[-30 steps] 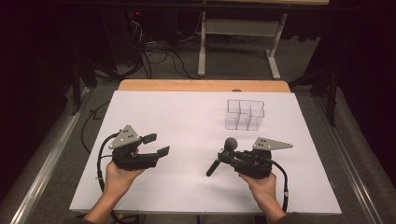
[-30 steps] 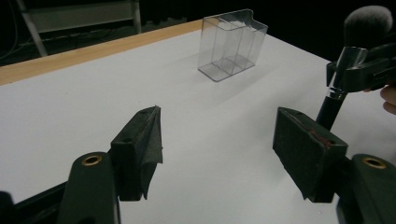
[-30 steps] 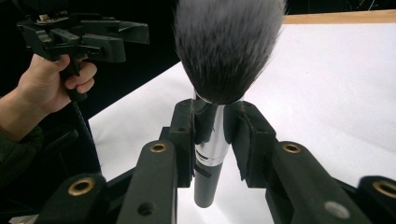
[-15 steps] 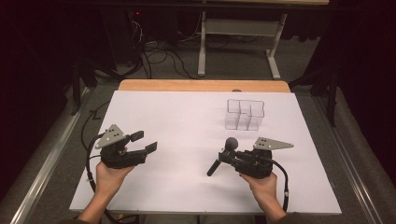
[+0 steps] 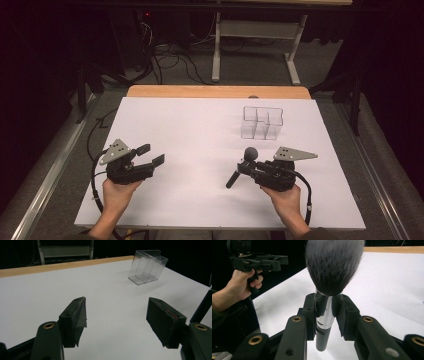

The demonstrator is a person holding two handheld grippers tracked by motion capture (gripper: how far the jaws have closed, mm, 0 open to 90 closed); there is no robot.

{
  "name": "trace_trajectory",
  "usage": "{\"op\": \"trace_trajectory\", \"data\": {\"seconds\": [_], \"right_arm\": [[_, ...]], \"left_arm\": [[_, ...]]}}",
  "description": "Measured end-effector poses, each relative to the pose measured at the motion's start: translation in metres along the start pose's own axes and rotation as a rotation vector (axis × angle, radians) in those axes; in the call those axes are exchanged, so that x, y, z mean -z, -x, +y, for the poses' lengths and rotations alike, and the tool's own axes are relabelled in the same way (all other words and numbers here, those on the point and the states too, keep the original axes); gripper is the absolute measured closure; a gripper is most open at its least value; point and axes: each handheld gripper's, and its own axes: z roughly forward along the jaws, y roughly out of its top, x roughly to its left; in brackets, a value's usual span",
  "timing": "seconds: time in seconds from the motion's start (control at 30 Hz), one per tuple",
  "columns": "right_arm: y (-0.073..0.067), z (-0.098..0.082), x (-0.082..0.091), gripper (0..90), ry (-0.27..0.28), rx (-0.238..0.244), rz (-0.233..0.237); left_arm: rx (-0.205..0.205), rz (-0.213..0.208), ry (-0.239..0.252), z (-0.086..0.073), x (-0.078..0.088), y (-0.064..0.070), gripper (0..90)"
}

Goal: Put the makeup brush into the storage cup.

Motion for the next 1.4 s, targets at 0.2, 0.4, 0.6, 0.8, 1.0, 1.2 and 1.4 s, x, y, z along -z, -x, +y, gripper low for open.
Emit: {"op": "trace_trajectory", "data": {"seconds": [0.2, 0.4, 0.6, 0.8, 1.0, 1.2, 1.4], "right_arm": [[0.001, 0.001, 0.01, 73.0, -0.011, 0.013, -0.022], [0.004, 0.005, 0.018, 73.0, -0.015, 0.022, -0.043], [0.005, 0.008, 0.023, 73.0, -0.015, 0.034, -0.052], [0.006, 0.012, 0.027, 73.0, -0.015, 0.042, -0.065], [0.008, 0.017, 0.031, 73.0, -0.018, 0.054, -0.081], [0.01, 0.024, 0.038, 73.0, -0.017, 0.061, -0.101], [0.011, 0.03, 0.042, 73.0, -0.017, 0.077, -0.115]], "left_arm": [[0.007, -0.004, 0.008, -0.005, -0.001, 0.0, 32.3], [0.008, -0.002, 0.006, -0.007, -0.002, 0.0, 32.2], [0.01, -0.001, 0.004, -0.009, -0.003, 0.0, 32.0], [0.012, -0.003, 0.006, -0.01, -0.003, 0.0, 31.9], [0.012, -0.001, 0.007, -0.01, -0.003, 0.0, 31.9], [0.012, -0.001, 0.007, -0.01, -0.003, 0.0, 31.8], [0.014, 0.006, 0.006, -0.011, -0.003, 0.0, 31.9]]}}
